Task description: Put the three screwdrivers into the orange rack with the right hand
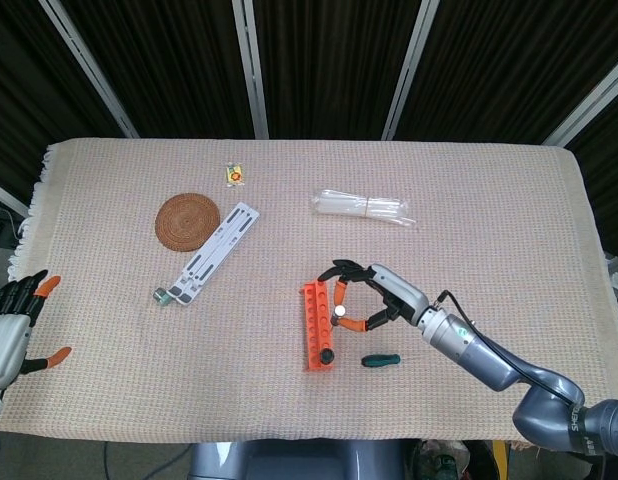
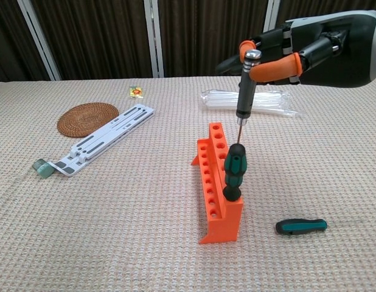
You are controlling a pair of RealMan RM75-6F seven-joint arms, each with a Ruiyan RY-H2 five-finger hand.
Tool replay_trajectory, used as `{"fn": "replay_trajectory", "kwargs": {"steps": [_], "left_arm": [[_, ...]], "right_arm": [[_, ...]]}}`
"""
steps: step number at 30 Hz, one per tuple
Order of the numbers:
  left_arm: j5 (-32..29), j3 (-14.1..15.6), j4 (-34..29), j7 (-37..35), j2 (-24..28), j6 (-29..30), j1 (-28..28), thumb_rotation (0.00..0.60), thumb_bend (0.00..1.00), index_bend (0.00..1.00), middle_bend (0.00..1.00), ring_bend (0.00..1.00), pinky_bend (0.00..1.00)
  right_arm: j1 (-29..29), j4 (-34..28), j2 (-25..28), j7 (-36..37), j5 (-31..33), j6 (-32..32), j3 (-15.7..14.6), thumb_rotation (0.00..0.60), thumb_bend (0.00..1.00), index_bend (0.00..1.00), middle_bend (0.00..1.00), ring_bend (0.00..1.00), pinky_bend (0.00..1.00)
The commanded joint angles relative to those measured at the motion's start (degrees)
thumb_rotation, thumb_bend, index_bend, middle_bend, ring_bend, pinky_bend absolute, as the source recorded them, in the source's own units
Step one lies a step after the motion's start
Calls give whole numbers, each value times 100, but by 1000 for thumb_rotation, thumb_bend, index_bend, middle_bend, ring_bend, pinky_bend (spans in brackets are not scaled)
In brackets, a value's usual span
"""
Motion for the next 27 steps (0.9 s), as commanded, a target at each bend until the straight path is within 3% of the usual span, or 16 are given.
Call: {"fn": "replay_trajectory", "kwargs": {"steps": [1,12,27], "left_arm": [[1,0,8,-2,-10,9,5,600,153,83,0,0,0],[14,7,46,-49,-39,-17,-6,600,153,83,0,0,0],[-37,19,129,-82,-78,-52,3,600,152,83,0,0,0]], "right_arm": [[22,-15,14,-21,27,18,-10,600,455,656,221,0,0],[147,-217,168,63,78,96,-52,600,455,656,221,0,0],[327,-73,-54,14,240,13,-167,600,454,657,221,0,0]]}}
